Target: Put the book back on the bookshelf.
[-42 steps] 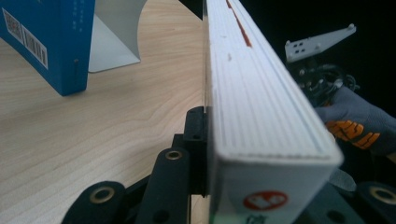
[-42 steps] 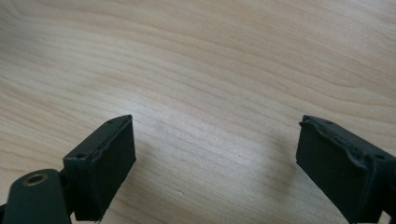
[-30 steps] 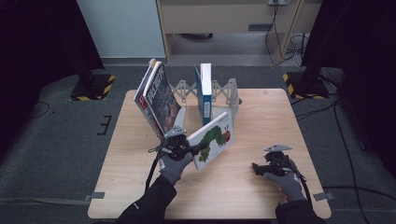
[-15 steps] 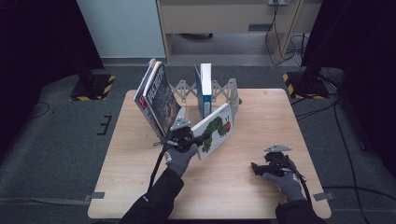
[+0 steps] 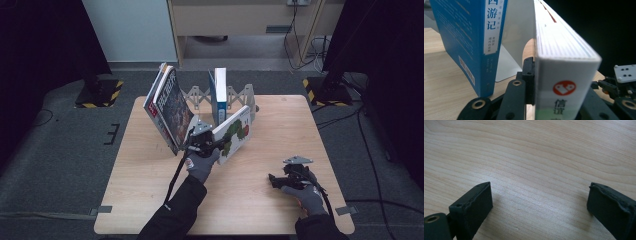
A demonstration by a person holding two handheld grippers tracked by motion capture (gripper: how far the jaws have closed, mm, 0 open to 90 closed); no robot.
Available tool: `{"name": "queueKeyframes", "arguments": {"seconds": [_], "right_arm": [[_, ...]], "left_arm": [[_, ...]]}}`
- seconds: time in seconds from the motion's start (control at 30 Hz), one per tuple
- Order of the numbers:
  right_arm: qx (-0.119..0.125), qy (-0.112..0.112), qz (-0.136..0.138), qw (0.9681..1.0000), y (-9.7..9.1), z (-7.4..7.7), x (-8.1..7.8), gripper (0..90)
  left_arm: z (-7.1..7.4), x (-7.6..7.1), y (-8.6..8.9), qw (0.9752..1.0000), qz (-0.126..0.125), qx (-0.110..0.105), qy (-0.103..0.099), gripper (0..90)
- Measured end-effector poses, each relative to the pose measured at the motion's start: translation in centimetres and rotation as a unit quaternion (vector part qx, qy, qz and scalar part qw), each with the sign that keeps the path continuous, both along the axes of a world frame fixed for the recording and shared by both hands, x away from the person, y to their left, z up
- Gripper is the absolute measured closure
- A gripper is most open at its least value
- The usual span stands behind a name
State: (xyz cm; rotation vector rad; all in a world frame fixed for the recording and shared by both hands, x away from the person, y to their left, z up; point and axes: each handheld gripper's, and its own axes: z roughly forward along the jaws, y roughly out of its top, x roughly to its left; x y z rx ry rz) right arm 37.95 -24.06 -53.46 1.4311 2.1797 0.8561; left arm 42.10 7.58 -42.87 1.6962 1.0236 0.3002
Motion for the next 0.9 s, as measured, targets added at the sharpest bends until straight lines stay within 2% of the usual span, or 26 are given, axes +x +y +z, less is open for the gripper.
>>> {"name": "queueKeyframes", "arguments": {"seconds": [0.37,0.67,0.9], "right_arm": [[0.001,-0.002,0.0,1.0,0.0,0.0,0.0,6.6],[0.003,-0.006,-0.001,1.0,0.1,-0.1,0.0,6.8],[0.002,-0.007,-0.001,1.0,0.2,-0.1,0.0,6.8]], "left_arm": [[-0.7,0.8,-1.3,0.9998,0.017,0.007,-0.002,75.0],[-1.1,1.6,-1.8,0.9993,0.036,0.001,-0.004,75.0],[-1.7,2.0,-2.4,0.9987,0.047,0.019,-0.006,75.0]]}}
